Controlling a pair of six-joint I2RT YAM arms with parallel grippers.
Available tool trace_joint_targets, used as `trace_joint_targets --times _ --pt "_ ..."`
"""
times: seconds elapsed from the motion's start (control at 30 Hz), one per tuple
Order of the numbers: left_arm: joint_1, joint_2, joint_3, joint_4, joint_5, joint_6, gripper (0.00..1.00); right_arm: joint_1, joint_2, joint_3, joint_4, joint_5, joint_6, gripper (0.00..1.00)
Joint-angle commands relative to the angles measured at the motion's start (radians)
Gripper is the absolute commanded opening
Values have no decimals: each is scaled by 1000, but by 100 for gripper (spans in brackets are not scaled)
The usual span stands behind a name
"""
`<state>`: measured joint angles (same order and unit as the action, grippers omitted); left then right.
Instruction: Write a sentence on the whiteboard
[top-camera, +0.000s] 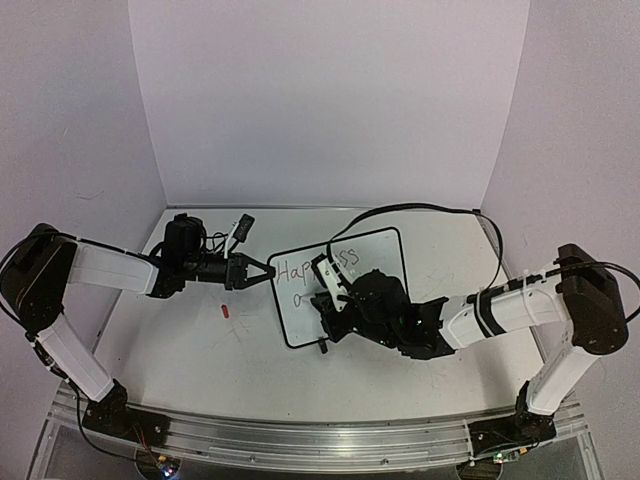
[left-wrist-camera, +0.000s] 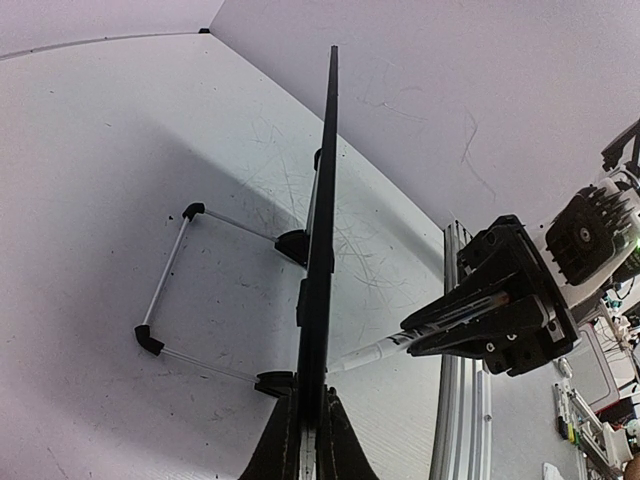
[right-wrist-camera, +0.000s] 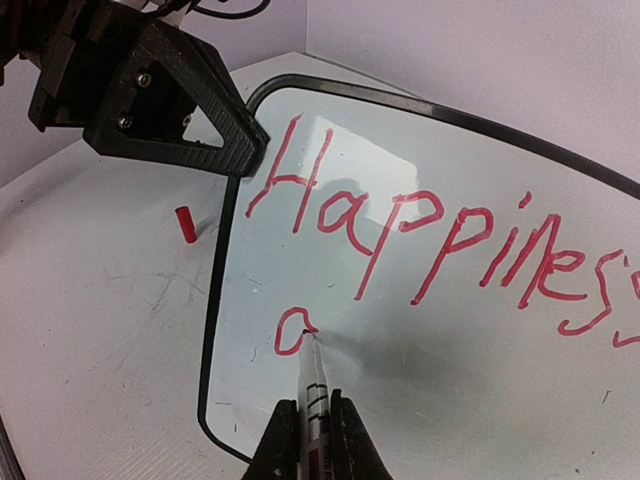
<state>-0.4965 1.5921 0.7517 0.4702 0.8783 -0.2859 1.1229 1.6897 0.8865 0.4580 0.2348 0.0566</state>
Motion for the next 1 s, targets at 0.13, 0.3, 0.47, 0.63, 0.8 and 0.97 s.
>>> trace_joint_targets --times 0.13,0.3,0.47,0.63,0.8,0.97 --pt "-7 8 22 -29 21 27 0 -9 -17 35 28 65 -1 0" --pt "-7 9 25 -30 23 27 0 -8 -4 34 15 46 1 0" --pt "-7 6 24 -30 22 28 0 -9 -10 10 3 24 18 0" --pt "-7 10 25 -30 22 27 0 -8 -16 -8 -6 11 32 0" --pt "-7 9 26 -30 22 27 0 -9 -22 -25 -10 1 44 0" --pt "-7 9 26 -30 23 26 0 -9 -25 -38 -11 -4 53 0"
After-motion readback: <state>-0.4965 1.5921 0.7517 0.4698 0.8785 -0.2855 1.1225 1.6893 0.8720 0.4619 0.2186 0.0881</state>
